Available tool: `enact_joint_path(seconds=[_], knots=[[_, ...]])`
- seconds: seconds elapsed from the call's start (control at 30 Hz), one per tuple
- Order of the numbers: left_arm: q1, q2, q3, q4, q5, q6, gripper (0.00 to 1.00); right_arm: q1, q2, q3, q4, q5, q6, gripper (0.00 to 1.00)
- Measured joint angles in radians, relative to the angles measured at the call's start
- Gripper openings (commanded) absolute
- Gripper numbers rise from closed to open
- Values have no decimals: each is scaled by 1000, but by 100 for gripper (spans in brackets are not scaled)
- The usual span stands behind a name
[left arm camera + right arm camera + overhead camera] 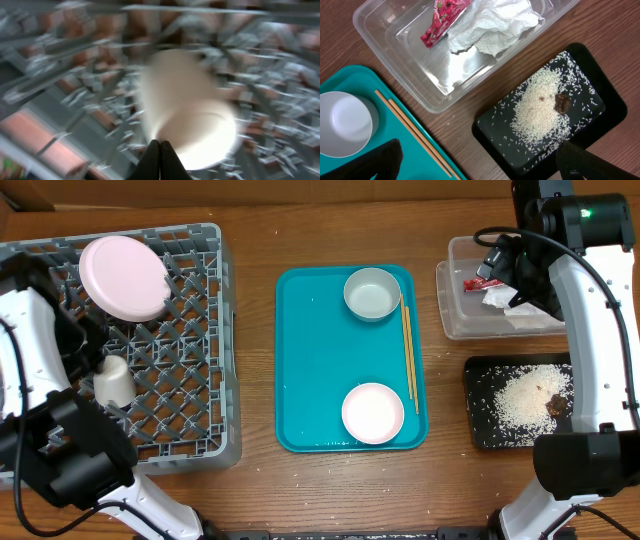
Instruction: Sort waste into correct bins and load items into the dishwasher
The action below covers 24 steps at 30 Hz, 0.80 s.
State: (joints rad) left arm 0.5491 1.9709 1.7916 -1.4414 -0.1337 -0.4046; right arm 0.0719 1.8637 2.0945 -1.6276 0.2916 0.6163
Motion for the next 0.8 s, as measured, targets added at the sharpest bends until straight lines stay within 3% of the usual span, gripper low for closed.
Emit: enact_joint_path(seconds=[0.17, 0.33, 0.53, 0.8], knots=[[90, 0, 2, -75, -39, -70, 4, 0, 0, 0, 1, 0, 0, 100], [127, -2, 76, -109, 38, -48, 4, 0, 0, 0, 1, 0, 0, 100], [84, -91, 156, -78, 238, 76, 4, 0, 0, 0, 1, 0, 0, 100], [-40, -134, 123, -24, 255, 131, 4, 0, 0, 0, 1, 0, 0, 100]])
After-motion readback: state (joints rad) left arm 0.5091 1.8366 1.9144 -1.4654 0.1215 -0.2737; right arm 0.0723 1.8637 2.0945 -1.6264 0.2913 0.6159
